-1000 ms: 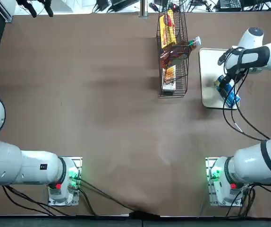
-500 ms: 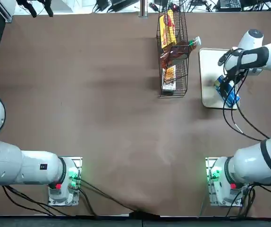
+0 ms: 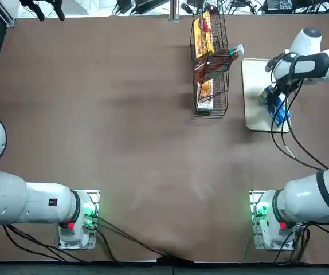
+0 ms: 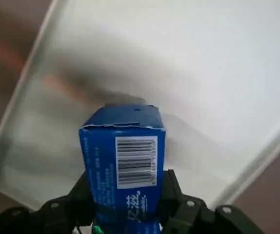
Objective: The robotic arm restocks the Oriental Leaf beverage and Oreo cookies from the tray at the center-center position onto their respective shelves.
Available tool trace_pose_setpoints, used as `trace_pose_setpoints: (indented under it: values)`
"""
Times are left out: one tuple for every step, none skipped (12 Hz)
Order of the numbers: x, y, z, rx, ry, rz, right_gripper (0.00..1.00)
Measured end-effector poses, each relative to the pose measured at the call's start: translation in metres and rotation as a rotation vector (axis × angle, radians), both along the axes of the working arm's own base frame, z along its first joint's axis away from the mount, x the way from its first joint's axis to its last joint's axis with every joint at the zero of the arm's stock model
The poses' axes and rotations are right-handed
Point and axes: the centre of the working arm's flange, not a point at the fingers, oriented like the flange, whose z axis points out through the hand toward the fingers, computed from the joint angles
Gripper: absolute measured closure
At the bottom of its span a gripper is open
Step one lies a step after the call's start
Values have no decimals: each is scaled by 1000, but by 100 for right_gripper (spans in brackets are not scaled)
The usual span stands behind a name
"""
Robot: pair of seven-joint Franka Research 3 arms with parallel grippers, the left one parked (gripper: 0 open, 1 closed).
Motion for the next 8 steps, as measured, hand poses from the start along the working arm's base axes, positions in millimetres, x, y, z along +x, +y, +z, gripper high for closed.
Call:
trace_pose_setpoints:
  values:
    - [9,0,19,-3,-6,-10,38]
    - [19,0,41,-7,-13,-18,38]
    - [31,1,66,-10,-18,-24,38]
    - [43,4,93,-9,-23,-33,38]
    - [55,8,122,11,-32,-53,38]
    - [67,13,152,51,-45,-78,38]
    - [77,18,178,98,-63,-106,38]
    - [86,23,203,140,-90,-140,38]
